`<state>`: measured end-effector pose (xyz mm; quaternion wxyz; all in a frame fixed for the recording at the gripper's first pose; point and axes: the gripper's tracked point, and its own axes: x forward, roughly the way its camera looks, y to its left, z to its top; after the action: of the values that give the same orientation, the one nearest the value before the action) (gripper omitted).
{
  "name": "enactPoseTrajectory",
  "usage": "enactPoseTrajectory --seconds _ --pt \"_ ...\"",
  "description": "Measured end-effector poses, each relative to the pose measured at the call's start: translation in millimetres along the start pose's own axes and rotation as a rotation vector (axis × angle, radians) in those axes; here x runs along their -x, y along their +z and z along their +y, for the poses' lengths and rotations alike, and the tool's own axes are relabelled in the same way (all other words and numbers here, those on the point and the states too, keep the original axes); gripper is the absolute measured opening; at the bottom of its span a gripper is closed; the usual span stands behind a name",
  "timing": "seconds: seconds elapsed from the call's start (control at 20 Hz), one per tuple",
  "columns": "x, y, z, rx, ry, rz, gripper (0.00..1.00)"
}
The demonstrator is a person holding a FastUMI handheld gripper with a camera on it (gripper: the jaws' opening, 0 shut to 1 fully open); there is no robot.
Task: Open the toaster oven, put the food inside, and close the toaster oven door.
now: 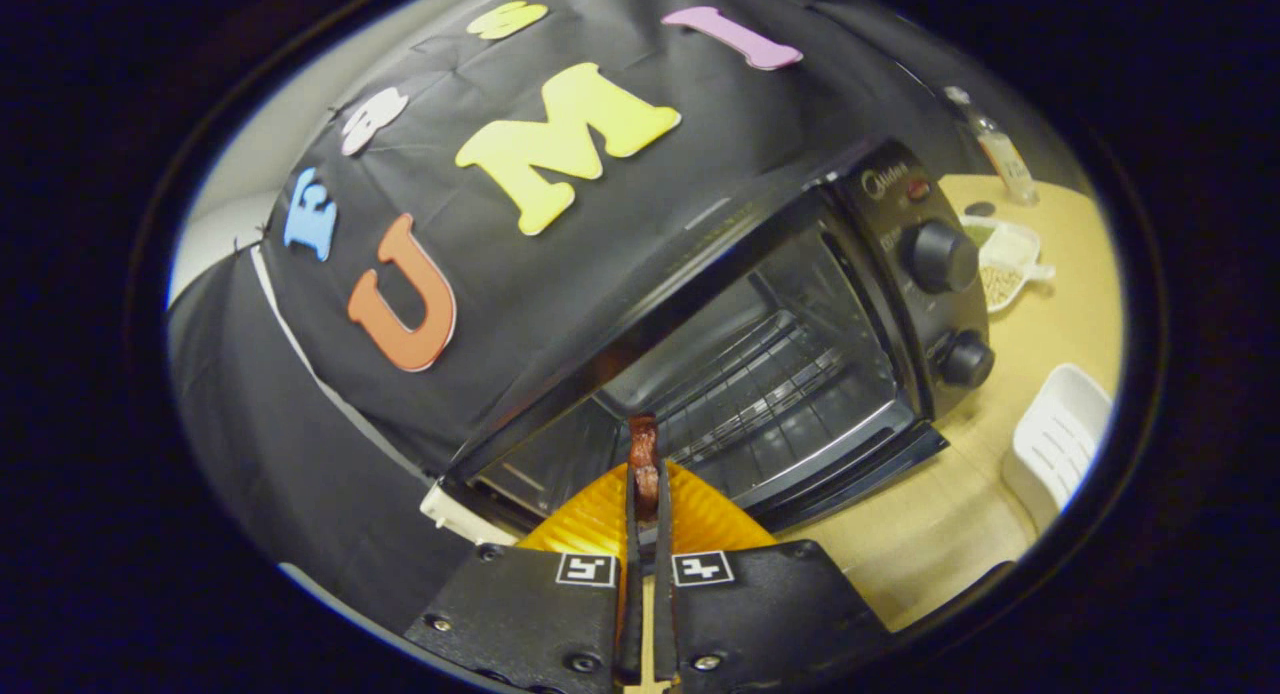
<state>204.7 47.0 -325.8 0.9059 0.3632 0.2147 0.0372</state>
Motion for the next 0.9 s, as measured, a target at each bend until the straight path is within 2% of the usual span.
enactPoseTrajectory --seconds 0.25,0.45,0.6,0.65,0.75,0.9 --pt "-27 1 -13 -0.007 0.012 -0.026 0.08" --pt "-29 15 -21 0.094 -0.019 -0.056 0.15" --pt "-19 46 -37 0.259 -0.122 -0.163 0.25" --pt "-15 55 -37 0.314 -0.132 -0.208 0.30" --pt "-1 64 -31 0.419 -0.121 -0.283 0.44" --pt "31 73 -20 0.487 -0.103 -0.396 0.49"
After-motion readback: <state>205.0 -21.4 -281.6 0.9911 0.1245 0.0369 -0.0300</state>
